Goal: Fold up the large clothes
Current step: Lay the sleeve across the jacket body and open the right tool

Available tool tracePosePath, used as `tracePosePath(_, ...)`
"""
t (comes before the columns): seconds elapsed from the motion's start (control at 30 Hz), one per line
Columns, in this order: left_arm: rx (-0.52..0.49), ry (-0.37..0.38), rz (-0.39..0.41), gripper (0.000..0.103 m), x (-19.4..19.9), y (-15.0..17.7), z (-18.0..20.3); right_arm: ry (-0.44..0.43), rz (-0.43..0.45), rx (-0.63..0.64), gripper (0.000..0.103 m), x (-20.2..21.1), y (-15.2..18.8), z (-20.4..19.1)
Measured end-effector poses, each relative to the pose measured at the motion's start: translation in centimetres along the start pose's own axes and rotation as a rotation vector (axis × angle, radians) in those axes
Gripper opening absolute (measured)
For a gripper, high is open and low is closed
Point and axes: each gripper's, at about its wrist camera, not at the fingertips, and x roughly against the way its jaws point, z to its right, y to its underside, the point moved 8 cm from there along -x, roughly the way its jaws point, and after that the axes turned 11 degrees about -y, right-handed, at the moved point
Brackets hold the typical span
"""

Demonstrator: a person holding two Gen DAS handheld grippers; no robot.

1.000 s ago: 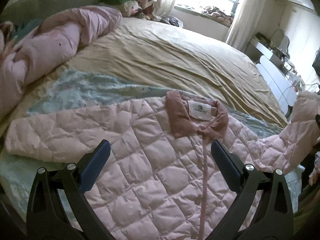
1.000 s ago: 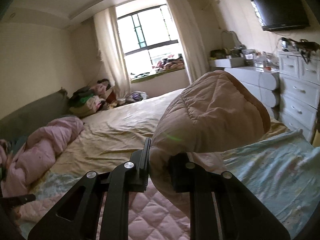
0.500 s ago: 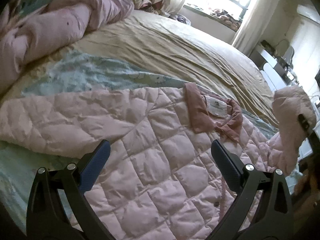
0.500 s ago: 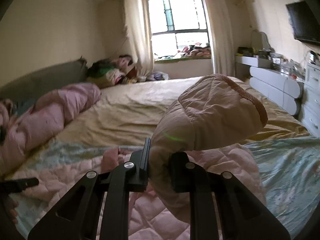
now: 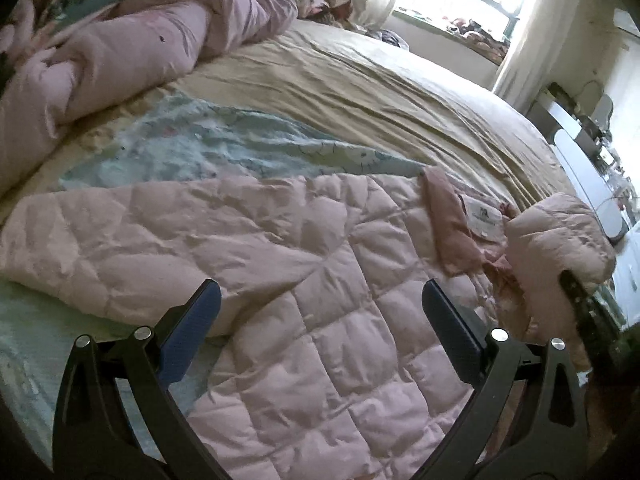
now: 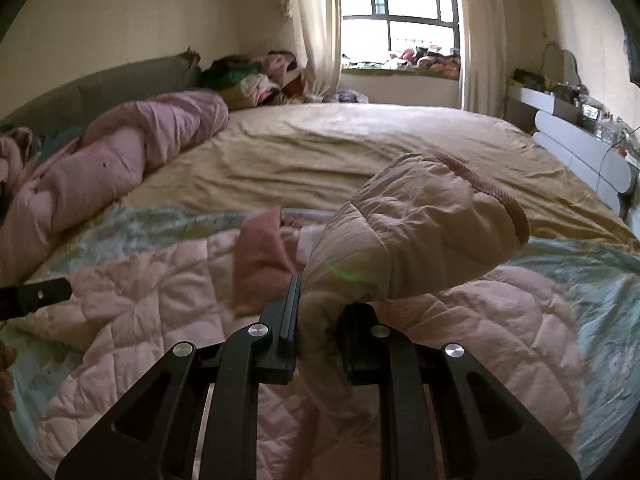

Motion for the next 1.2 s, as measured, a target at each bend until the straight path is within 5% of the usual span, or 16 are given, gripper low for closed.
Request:
tracePosePath(0.37,0.027,0.097,-0.103,0.094,-2.8,1.7,1.4,-0.066,-0.103,-0.106,0.026,-2.0,5.0,-0.7)
tracePosePath(0.47,0.034,0.126,-0.132,0.094,-3.1,2.1,1.9,-0.092,-0.099,-0.166,0.042,-1.6,5.5,-0.5)
tracePosePath(0.57,0.040,0.165,-0.148,0.094,-3.0,2.3,2.4,-0.051,-0.046,-0.230,0.070,-0.2,5.1,0.3)
tracePosePath(0.67,0.068,0.232,-0.171,0.094,-2.7,2.3,2.8,-0.067,-0.011,-0.259,0.068,0.6,4.3,0.6)
tracePosePath(0.77,0.115,0.283,-0.175,0.094,-2.3,1.9,2.6,-0.122,-0.003,-0.191,0.026,0.8,3.2,-0.9)
tracePosePath(1.2,0.261,0.441,-0.166,0.094,-1.5,0.2,1.2,-0.163,-0.209,0.234,0.033,-1.8,7.4,-9.5)
